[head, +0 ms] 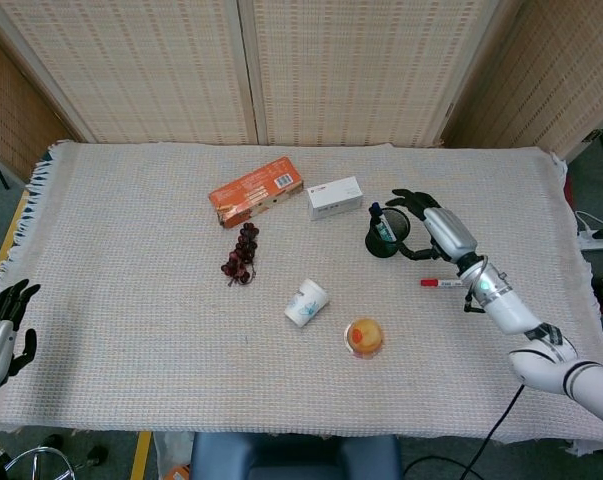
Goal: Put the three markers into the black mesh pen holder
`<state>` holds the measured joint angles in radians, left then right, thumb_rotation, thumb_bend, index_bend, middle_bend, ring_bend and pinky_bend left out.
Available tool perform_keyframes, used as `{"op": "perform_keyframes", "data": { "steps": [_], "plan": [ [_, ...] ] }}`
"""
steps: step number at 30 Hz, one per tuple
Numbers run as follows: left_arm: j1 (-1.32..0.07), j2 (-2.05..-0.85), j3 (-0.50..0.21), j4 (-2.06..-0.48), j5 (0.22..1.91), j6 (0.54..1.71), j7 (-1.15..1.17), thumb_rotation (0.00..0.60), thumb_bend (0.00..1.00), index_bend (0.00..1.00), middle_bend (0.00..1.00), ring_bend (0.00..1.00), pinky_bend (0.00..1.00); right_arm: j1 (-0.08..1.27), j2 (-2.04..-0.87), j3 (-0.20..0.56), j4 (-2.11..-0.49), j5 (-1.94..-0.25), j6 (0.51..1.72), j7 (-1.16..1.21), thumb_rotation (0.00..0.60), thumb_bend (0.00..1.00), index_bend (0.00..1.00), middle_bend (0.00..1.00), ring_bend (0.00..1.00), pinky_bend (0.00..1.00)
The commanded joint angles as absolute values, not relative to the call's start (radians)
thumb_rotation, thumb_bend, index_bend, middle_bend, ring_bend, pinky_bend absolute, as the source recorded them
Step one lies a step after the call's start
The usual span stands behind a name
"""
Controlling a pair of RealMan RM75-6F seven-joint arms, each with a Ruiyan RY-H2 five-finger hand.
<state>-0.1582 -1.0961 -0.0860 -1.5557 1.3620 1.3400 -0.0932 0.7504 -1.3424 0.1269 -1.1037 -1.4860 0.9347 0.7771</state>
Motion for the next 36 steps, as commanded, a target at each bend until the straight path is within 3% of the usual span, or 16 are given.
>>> {"op": "perform_keyframes", "data": {
  "steps": [1, 6, 15, 24, 36],
  "plan": [
    [-0.158, -1.095, -0.085, -1.557, 1.363, 1.34, -0.094, 0.6, 0.61, 0.1, 0.0, 0.0, 0.1, 0.567, -1.152, 0.045, -1.451, -1.395, 1.041, 0.277, 0.6, 0.33, 0.28, 0.05, 0.12, 0.0],
    [-0.157, -1.093, -0.084, -1.565, 1.373, 1.35, -0.092, 0.6, 0.61, 0.1, 0.0, 0.0, 0.1, 0.516, -1.157, 0.012, -1.46, -1.224, 0.971, 0.066, 0.6, 0.33, 0.33, 0.05, 0.13, 0.0],
    [-0.156, -1.094, -0.085, -1.568, 1.369, 1.352, -0.085, 0.6, 0.61, 0.1, 0.0, 0.0, 0.1, 0.571, -1.245, 0.02, -1.337, -1.109, 0.81, -0.083, 0.6, 0.33, 0.35, 0.05, 0.13, 0.0],
    [-0.155, -1.093, -0.09, -1.562, 1.363, 1.352, -0.093, 0.6, 0.61, 0.1, 0.0, 0.0, 0.1, 0.643, -1.341, 0.064, -1.221, -1.093, 0.726, -0.12, 0.6, 0.33, 0.38, 0.05, 0.14, 0.0],
    [-0.154, -1.093, -0.09, -1.558, 1.36, 1.35, -0.099, 0.6, 0.6, 0.1, 0.0, 0.0, 0.1, 0.688, -1.423, 0.064, -1.123, -1.084, 0.645, -0.155, 0.6, 0.33, 0.39, 0.05, 0.14, 0.0]
  ]
}}
